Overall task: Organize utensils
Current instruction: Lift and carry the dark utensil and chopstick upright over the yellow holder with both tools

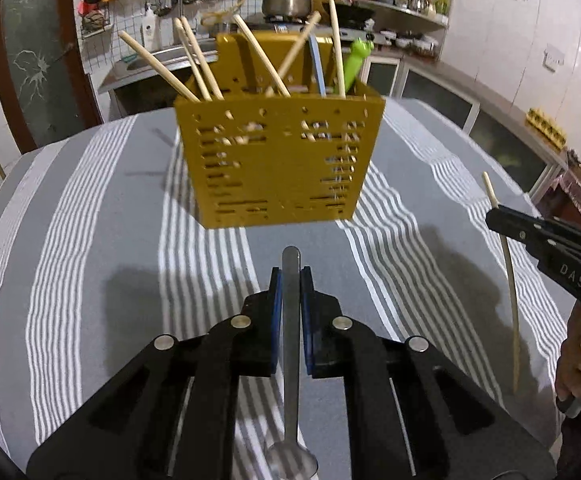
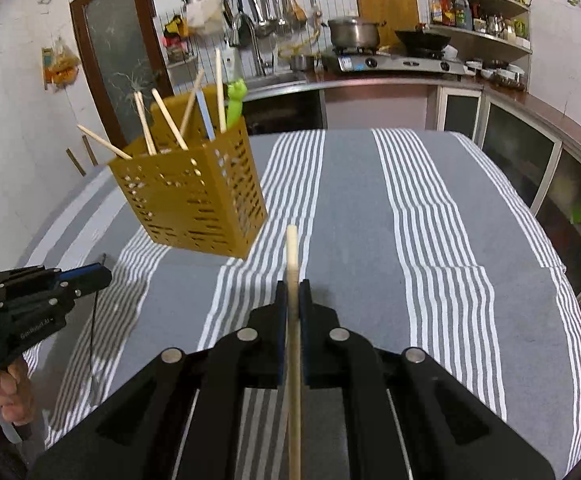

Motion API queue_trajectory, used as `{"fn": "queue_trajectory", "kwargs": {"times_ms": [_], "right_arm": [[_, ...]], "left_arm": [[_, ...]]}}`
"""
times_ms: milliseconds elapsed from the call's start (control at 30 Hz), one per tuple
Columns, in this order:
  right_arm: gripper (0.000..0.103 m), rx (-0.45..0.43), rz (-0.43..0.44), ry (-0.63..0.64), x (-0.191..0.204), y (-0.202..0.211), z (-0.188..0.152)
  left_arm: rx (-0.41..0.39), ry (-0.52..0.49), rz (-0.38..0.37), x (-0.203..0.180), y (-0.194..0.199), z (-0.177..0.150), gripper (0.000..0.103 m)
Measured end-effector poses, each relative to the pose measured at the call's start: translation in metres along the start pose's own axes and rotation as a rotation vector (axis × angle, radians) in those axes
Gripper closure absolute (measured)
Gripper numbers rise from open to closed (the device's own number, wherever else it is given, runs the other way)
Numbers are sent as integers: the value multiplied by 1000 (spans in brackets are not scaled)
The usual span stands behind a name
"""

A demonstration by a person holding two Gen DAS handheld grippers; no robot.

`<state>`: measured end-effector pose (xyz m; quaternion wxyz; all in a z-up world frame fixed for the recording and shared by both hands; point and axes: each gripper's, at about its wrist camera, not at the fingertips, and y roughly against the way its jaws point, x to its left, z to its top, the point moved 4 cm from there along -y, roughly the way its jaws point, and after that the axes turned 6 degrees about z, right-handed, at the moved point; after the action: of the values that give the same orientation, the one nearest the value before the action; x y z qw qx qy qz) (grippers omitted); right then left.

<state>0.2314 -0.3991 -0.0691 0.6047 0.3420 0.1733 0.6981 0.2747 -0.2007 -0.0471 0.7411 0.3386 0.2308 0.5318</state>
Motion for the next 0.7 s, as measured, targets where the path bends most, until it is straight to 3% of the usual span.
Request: {"fn": "queue_trajectory", "kwargs": {"times_ms": [700], "right_arm": [[97,-178,13,46,27,70,-2]], "left_arm": [[-136,6,-28,12,55,-9,96]]}}
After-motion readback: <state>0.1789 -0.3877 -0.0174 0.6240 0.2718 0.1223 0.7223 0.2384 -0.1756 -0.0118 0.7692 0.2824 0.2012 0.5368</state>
